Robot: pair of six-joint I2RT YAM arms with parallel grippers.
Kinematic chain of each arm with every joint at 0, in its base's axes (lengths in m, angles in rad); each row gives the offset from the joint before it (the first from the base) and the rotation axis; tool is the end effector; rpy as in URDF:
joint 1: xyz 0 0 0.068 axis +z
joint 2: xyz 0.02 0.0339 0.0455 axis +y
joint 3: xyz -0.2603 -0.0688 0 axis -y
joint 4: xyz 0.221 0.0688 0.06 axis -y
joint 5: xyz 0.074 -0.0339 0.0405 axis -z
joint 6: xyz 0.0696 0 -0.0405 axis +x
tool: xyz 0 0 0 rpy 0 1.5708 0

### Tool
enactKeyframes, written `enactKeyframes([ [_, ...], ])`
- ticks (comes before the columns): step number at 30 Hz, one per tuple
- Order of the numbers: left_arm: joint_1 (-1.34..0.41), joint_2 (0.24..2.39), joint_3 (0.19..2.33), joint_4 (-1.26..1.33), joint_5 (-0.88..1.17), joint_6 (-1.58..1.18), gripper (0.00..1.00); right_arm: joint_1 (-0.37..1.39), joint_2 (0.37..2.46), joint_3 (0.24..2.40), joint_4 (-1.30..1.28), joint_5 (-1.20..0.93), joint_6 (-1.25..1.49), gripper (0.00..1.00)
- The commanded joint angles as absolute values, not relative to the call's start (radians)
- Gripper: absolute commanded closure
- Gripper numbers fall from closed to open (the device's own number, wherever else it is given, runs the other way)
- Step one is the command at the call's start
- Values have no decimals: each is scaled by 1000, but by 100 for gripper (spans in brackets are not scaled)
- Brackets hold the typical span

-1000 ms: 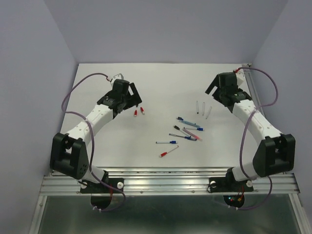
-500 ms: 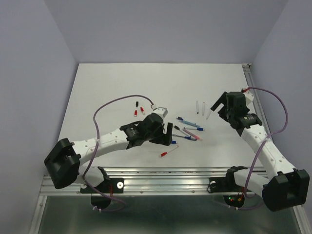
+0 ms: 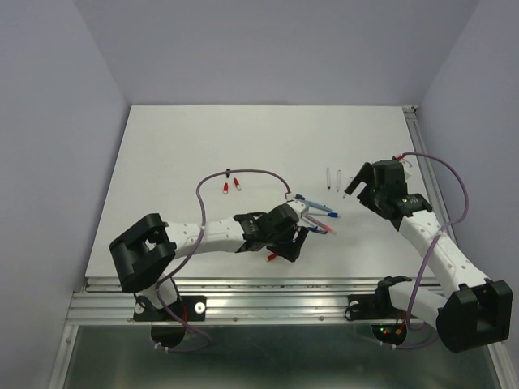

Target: Open the pen caps

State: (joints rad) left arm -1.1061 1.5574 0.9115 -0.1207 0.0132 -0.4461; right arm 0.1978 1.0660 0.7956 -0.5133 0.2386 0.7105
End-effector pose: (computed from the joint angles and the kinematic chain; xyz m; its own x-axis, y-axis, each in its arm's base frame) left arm 0.1482 -0.2977 0.1891 -0.6680 0.3698 -0.6458 0.6761 0.6641 -0.3190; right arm 0.2223 0.0278 0.2401 -0.5422 0.5377 -0.6457 0.4311 0.8376 0.3355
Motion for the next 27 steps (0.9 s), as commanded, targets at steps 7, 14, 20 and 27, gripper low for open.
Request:
enactKeyframes([
  [7, -1131, 1703, 1038, -176, -92, -384, 34, 204, 1034, 756, -491, 196, 684, 0],
  [14, -1143, 1744, 1049, -209, -100, -380, 58, 204, 1023, 752, -509, 210, 689, 0],
  [20, -1167, 1750, 1042, -210, -71, -379, 73, 204, 1005, 755, -529, 212, 687, 0],
  [27, -1181, 1692, 1031, -198, -72, -396, 100, 204, 934, 749, -546, 180, 684, 0],
])
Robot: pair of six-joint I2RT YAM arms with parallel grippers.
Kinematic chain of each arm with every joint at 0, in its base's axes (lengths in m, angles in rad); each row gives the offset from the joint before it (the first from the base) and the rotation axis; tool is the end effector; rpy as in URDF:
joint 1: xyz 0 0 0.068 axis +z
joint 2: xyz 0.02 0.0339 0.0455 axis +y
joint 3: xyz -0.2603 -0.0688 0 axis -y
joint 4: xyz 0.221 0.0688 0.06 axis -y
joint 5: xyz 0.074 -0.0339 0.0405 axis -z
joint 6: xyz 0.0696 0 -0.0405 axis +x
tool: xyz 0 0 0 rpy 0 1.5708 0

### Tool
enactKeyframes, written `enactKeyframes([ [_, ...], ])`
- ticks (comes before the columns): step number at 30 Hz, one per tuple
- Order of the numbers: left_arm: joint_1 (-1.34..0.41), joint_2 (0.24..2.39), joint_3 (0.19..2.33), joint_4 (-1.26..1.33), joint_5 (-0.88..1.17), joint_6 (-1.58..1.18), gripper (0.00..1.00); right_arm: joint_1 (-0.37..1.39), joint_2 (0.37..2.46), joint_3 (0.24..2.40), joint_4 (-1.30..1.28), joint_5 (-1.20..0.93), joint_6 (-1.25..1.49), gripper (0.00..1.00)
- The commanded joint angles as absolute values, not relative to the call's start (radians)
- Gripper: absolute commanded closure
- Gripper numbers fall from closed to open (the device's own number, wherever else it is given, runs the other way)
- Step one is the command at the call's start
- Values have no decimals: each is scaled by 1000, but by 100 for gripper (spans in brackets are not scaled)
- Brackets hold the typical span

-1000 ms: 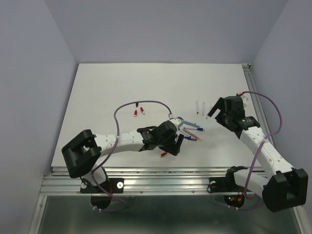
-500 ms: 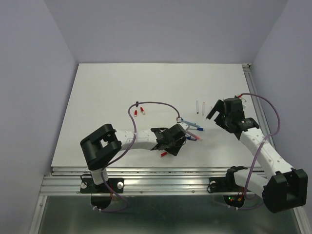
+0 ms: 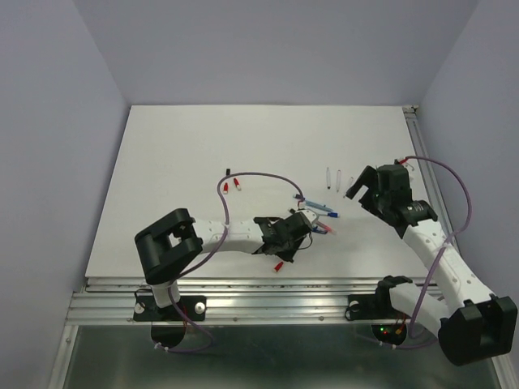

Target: Open the pen caps

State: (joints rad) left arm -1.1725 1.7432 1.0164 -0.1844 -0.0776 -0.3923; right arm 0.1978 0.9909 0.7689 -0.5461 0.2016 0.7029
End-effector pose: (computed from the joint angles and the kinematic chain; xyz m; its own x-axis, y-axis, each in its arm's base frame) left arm 0.1436 -0.3275 0.1546 -0.6275 0.5085 -0.5897 0.7149 0.6762 -0.1777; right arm 0.2071 0.0273 0.2423 -0.5529 0.5351 -0.6387 0.4012 0.8428 0.3588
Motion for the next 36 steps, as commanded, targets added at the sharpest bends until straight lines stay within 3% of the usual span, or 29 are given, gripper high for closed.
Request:
enactKeyframes([
  [1, -1181, 1668, 1031, -187, -75, -405, 100, 206, 921, 744, -526, 134, 670, 0],
  [9, -1157, 1513, 1029, -106, -184, -448, 100, 203, 798, 654, -322, -296, 637, 0],
  [14, -1066, 1378, 951, 79, -7, -459, 100, 206, 787, 563, -38, -631, 762, 0],
  [17, -1037, 1333, 927, 141, 35, -477, 100, 206, 793, 531, 134, -699, 854, 0],
  [25, -1026, 1338, 963, 158, -22, -531, 100, 239, 854, 515, 282, -701, 934, 4],
  [36, -1028, 1379, 1029, 158, -29, -543, 100, 369, 966, 592, 202, -549, 888, 30],
])
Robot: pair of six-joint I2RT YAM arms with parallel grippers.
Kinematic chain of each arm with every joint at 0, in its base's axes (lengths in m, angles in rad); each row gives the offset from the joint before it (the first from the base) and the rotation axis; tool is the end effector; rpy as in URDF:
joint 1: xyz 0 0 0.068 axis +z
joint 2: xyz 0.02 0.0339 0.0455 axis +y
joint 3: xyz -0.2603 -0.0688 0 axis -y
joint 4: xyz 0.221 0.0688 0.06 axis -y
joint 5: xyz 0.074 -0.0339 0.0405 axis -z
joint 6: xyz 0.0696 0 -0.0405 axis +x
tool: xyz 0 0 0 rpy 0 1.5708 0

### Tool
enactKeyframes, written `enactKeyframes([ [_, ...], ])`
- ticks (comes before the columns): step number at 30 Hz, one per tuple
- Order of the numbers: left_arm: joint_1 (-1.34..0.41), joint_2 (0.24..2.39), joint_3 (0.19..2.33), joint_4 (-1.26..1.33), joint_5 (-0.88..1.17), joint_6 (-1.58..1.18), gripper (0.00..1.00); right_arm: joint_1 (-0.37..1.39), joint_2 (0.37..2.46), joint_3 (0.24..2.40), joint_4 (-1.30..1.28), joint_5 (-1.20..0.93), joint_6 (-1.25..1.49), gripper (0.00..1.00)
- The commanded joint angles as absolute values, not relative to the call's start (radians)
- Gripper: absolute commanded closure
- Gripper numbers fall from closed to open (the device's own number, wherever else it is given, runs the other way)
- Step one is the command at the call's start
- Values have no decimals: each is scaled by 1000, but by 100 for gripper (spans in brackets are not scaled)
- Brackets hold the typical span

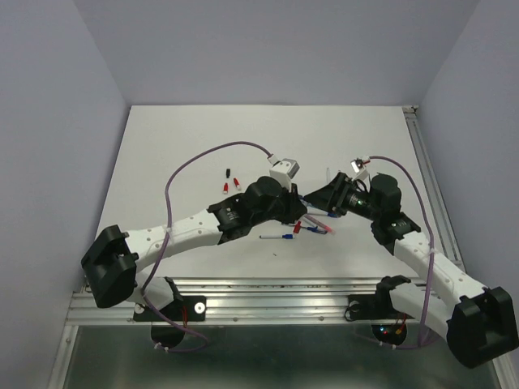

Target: Open the pen caps

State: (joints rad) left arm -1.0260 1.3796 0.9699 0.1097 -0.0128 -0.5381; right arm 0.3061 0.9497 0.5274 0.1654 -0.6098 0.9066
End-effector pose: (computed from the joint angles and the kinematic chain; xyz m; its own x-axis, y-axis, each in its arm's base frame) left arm 0.1740 -0.2855 0.2936 -0.5665 -0.0539 -0.8223 0.6504 0.5835 -0.4864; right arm 0.1991 0.1047 0.2560 -0.7597 0.4369 -0.4816 -0.2871 0.4392 0.8513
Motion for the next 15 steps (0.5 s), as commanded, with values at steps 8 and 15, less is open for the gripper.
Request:
enactKeyframes([
  [8, -1028, 1384, 1039, 146, -67, -563, 100, 436, 986, 614, 147, -404, 910, 68],
  [15, -1028, 1399, 1097, 112, -62, -552, 94, 449, 950, 624, 63, -304, 897, 99],
])
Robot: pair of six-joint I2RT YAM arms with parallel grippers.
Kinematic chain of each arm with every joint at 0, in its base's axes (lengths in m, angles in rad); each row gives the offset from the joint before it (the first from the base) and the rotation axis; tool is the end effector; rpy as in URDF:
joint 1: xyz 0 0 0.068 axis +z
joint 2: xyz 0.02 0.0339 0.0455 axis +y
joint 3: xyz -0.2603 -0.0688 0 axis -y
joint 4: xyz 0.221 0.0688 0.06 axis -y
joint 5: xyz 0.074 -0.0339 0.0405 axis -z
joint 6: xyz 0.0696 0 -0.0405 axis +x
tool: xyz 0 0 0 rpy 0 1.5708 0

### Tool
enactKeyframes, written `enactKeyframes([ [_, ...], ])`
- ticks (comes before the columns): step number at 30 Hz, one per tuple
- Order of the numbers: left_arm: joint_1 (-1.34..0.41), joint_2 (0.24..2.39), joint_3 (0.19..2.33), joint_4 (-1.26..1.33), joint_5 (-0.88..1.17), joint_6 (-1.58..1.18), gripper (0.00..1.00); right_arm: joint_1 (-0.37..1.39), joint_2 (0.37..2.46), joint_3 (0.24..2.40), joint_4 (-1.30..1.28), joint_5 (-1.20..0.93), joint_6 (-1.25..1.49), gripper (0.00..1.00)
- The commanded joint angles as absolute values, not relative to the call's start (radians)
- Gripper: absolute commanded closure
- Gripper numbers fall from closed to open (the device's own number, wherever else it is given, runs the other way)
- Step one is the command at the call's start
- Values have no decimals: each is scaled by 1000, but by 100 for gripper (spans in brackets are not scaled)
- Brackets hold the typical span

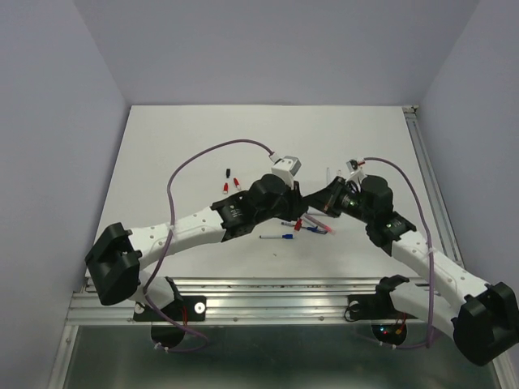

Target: Open the pen caps

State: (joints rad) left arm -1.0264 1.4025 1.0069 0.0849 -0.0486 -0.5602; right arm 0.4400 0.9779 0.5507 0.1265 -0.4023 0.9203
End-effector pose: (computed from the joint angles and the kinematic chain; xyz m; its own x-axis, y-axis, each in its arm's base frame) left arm 0.1790 -0.2892 0.2964 -0.5754 -0.0743 -0.8145 0.6194 0.6107 -0.4933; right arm 0.1987 0.1236 0.2515 -0.7434 0.4593 -0.4861 -0.2290 0.5081 0.8303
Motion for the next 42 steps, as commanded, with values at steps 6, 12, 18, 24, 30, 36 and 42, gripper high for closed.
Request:
enactKeyframes([
  [6, -1026, 1375, 1053, 49, -6, -483, 24, 448, 943, 698, -55, -195, 864, 99],
  [12, -1026, 1322, 956, 46, 78, -443, 22, 448, 962, 729, -71, -230, 868, 99],
  [18, -1026, 1324, 948, 63, 110, -417, 33, 446, 977, 738, -38, -325, 897, 99],
  [24, -1026, 1335, 960, 92, 136, -408, 44, 449, 997, 738, -28, -357, 907, 99],
  [30, -1026, 1353, 959, 91, 146, -410, 49, 449, 1008, 747, -14, -365, 908, 99],
  [36, -1026, 1345, 957, 84, 127, -396, 49, 449, 1019, 755, -8, -385, 919, 99],
  [42, -1026, 1350, 965, 68, 109, -385, 49, 448, 1019, 761, 25, -408, 927, 99],
])
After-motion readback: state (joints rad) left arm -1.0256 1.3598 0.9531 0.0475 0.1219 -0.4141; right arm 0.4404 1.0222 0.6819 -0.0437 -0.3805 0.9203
